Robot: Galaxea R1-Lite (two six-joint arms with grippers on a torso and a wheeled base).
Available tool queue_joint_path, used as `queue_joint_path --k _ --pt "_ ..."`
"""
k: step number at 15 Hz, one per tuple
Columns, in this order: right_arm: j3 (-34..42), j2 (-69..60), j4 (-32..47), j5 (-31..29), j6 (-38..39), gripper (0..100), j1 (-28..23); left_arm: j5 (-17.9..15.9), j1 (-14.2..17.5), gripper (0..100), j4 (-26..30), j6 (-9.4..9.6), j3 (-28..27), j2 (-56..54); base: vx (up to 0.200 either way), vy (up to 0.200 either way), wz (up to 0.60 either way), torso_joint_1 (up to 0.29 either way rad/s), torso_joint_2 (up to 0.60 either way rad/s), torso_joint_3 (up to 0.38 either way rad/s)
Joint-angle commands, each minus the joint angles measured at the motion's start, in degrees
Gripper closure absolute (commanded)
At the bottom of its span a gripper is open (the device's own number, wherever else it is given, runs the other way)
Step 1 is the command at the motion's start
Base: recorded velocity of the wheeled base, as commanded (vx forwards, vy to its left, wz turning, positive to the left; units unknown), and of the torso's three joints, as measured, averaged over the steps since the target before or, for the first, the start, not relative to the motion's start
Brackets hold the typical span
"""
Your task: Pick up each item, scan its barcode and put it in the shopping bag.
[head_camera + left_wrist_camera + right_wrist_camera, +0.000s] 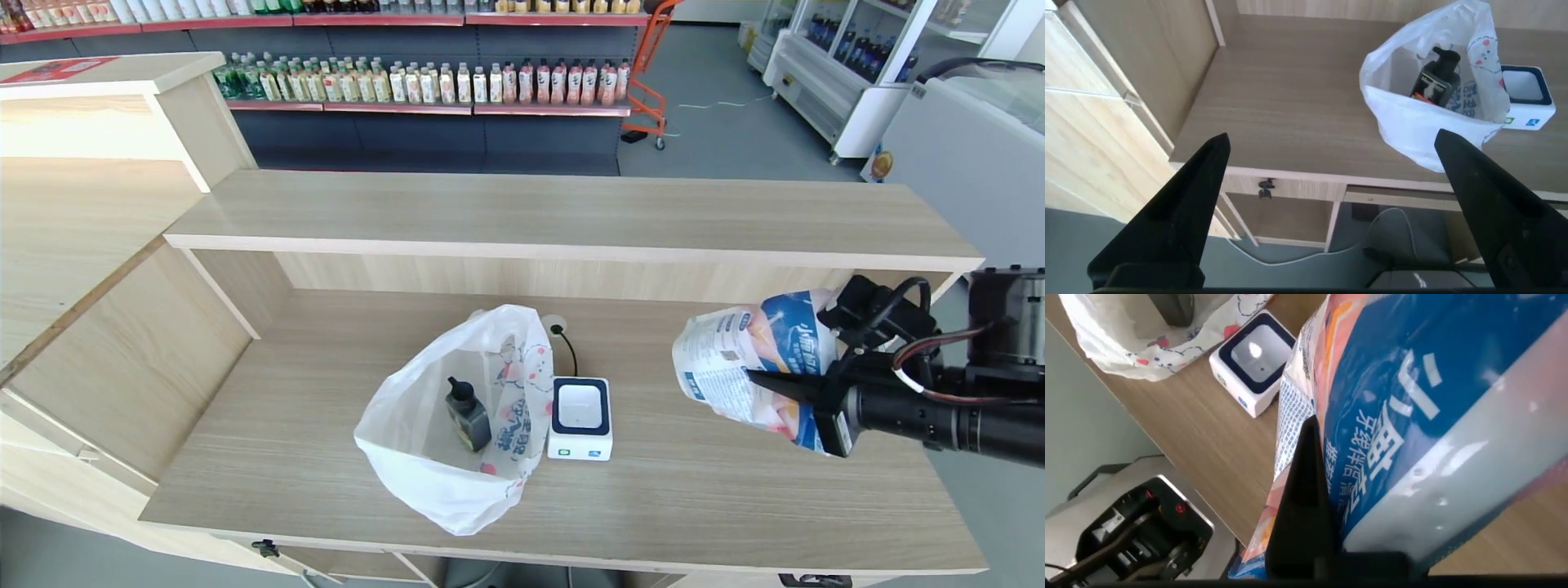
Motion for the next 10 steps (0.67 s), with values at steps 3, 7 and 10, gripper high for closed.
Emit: queue_joint_path --k 3,7,10 --pt "-9.1 13.0 -0.1 1.3 -4.5 100 1.3 0.0 0.0 0 0.0 0.07 0.0 0.0 0.000 0.200 0.00 0.001 0.00 0.001" --pt "-11.4 19.7 -0.4 6.8 -9.3 100 0.9 0.0 0.0 0 0.0 0.07 0.0 0.0 0.000 0.050 0.00 -0.001 0.00 0.001" --pt "-12.2 22.1 -1.5 11.9 -15.3 100 -1.6 0.0 0.0 0 0.0 0.07 0.0 0.0 0.000 0.000 0.00 0.000 0.00 0.000"
